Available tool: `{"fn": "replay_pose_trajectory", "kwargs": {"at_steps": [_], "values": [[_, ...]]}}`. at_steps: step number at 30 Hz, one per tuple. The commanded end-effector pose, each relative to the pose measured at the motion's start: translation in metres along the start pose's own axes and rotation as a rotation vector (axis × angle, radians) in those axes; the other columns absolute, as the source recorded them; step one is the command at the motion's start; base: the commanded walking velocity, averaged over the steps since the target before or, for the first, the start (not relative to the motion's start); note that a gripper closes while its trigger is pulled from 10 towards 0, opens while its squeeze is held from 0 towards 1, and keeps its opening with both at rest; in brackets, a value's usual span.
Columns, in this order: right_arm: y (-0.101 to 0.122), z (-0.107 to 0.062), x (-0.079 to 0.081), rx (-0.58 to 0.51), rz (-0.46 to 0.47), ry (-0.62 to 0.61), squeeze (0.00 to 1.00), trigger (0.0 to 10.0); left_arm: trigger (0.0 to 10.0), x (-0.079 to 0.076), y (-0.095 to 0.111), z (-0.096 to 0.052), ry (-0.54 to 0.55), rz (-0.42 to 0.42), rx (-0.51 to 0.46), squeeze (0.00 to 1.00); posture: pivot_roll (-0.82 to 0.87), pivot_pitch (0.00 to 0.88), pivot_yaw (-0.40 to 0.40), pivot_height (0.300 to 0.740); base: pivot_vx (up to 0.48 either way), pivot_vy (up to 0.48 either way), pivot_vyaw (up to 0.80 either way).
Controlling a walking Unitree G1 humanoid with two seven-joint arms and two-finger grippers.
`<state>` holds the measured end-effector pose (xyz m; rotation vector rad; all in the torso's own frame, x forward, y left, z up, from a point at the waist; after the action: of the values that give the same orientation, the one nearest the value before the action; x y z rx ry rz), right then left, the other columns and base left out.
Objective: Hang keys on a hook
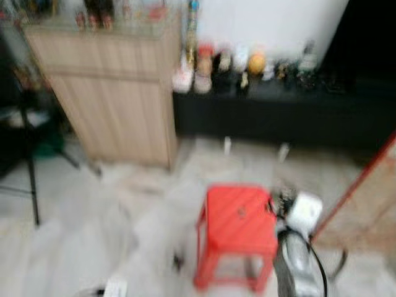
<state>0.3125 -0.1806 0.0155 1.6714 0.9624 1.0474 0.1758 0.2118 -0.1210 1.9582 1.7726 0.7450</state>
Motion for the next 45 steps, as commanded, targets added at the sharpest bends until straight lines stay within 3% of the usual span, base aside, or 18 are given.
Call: {"fn": "replay_pose_trajectory", "kwargs": {"at_steps": [1, 18, 26, 31, 34, 37, 45], "values": [[-0.001, 0.000, 0.000, 0.003, 0.006, -0.006, 0.00, 10.0, 10.0, -0.001, -0.007, -0.002, -0.010, 0.024, 0.028, 0.00, 0.01, 0.017, -0.077, 0.740, -0.285, 0.000, 0.00], [0.000, 0.001, -0.002, 0.004, -0.001, -0.011, 0.00, 10.0, 10.0, -0.003, -0.001, 0.001, -0.028, 0.036, 0.017, 0.00, 0.01, 0.031, -0.086, 0.740, -0.079, 0.000, 0.00], [-0.004, 0.000, -0.004, 0.018, -0.010, -0.008, 0.00, 10.0, 10.0, -0.003, -0.001, 0.001, -0.024, 0.029, 0.018, 0.00, 0.01, 0.035, -0.088, 0.740, 0.000, -0.266, 0.00], [-0.023, 0.000, -0.003, 0.130, -0.118, 0.048, 0.00, 10.0, 10.0, -0.002, 0.000, 0.001, -0.021, 0.025, 0.016, 0.00, 0.01, 0.041, -0.087, 0.740, 0.000, -0.266, 0.00], [-0.024, -0.001, -0.002, 0.134, -0.120, 0.058, 0.00, 10.0, 10.0, -0.002, 0.000, 0.001, -0.021, 0.025, 0.016, 0.00, 0.01, 0.041, -0.087, 0.740, 0.000, -0.266, 0.00], [-0.026, -0.001, -0.004, 0.141, -0.217, 0.081, 0.00, 10.0, 10.0, -0.001, 0.000, 0.001, -0.019, 0.026, 0.017, 0.00, 0.01, 0.043, -0.085, 0.740, 0.000, -0.266, 0.00], [-0.019, 0.002, -0.003, 0.110, -0.181, 0.071, 0.00, 10.0, 10.0, -0.002, 0.000, 0.001, -0.024, 0.029, 0.013, 0.00, 0.01, 0.043, -0.083, 0.740, 0.000, -0.265, 0.00]]}}
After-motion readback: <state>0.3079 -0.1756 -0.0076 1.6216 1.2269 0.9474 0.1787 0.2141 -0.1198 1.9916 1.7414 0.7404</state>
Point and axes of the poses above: a point about 5 cm out from each wrist's last joint towards the gripper, its own z axis pointing out of the wrist towards the gripper, its own y axis along the axis of the wrist's last joint, x = y × z, the point moved 4 cm from there along z, pointing out of the wrist towards the gripper, and after that the axes turned 2 degrees about z, right-handed, at the moved point
